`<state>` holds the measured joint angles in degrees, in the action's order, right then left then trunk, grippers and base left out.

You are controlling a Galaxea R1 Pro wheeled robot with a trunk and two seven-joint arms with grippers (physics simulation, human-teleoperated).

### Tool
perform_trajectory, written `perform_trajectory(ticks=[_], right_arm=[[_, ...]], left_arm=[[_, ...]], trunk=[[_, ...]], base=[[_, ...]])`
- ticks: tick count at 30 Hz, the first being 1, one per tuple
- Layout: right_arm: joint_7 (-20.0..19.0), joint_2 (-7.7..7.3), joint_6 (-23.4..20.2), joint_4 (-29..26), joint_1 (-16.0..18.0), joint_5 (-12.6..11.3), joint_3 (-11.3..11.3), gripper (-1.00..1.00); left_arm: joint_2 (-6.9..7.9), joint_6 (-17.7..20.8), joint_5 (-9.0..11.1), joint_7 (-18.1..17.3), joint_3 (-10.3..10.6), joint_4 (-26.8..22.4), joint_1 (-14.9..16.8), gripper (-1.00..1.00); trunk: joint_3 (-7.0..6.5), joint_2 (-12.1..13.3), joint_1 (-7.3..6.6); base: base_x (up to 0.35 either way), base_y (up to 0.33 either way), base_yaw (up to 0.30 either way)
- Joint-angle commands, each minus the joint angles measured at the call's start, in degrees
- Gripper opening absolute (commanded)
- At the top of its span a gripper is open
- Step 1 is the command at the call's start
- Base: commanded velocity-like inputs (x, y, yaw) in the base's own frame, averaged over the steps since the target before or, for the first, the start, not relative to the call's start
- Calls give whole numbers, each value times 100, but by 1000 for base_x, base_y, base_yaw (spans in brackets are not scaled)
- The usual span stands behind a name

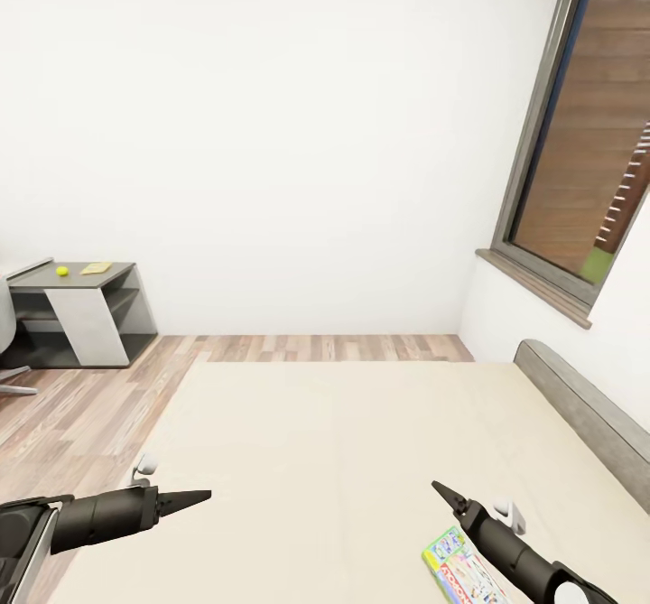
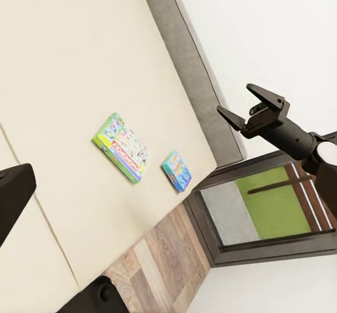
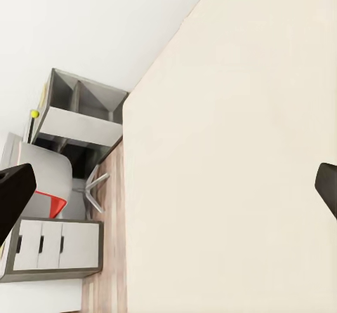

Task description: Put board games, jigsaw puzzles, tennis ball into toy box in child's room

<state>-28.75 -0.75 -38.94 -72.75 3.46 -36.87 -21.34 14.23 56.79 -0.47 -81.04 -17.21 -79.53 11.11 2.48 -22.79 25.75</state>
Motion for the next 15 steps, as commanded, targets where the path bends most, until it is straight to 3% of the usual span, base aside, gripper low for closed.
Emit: perform_trajectory(ticks=[1, 8, 15], right_arm=[[-7, 2, -44, -2, 6, -22, -11, 100], [-7, 2, -44, -2, 6, -22, -11, 100], [-7, 2, -44, -2, 6, -22, -11, 100]], left_arm=[[1, 60, -6, -24, -2, -1, 5, 100], [1, 60, -1, -20, -2, -1, 5, 100], [1, 60, 1, -19, -2, -1, 5, 100]], trunk=[[14, -13, 4], [14, -13, 4], [14, -13, 4]], base=[[0, -5, 0], [0, -33, 0], [0, -208, 0]])
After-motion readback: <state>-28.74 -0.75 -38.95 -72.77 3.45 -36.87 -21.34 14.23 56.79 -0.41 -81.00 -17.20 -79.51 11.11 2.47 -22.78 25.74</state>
